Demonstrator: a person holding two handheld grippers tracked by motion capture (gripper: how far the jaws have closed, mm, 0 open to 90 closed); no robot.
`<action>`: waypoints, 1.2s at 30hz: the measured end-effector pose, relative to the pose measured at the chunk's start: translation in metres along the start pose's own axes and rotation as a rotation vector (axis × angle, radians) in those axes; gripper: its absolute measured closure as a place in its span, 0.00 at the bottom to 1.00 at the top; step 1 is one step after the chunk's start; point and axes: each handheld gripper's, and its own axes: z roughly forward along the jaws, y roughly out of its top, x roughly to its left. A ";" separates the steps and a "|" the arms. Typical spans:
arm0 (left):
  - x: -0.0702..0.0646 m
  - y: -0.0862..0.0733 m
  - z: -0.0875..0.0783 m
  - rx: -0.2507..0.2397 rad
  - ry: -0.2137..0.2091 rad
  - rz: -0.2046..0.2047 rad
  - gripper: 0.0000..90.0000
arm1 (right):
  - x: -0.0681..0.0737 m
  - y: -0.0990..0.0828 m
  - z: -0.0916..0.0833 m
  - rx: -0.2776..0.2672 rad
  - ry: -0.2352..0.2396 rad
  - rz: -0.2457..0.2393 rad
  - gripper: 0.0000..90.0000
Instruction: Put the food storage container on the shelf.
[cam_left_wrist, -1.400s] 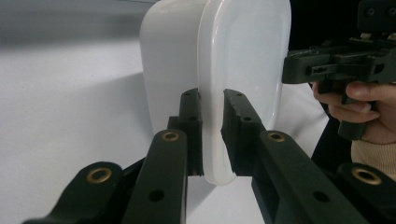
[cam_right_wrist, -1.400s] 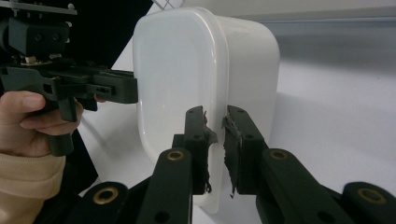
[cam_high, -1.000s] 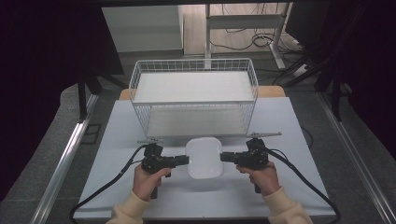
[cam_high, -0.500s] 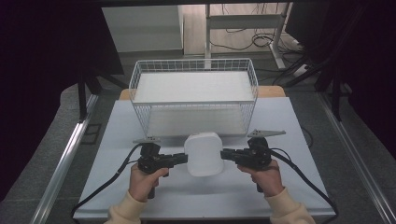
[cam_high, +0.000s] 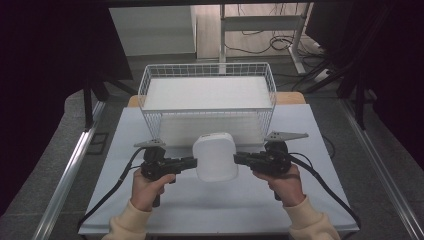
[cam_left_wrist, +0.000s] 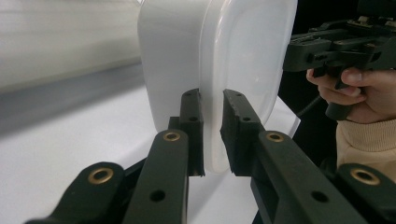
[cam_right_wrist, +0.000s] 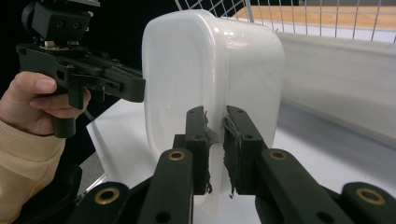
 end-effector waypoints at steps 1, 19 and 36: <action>0.000 0.002 -0.001 -0.002 0.001 0.003 0.89 | 0.001 0.002 0.000 -0.001 -0.002 -0.001 0.88; -0.015 0.054 -0.023 -0.041 0.023 0.086 0.89 | 0.008 0.048 -0.009 -0.063 0.010 -0.046 0.88; -0.013 0.129 -0.036 -0.061 0.018 0.113 0.89 | 0.004 0.119 -0.016 -0.112 0.004 -0.073 0.88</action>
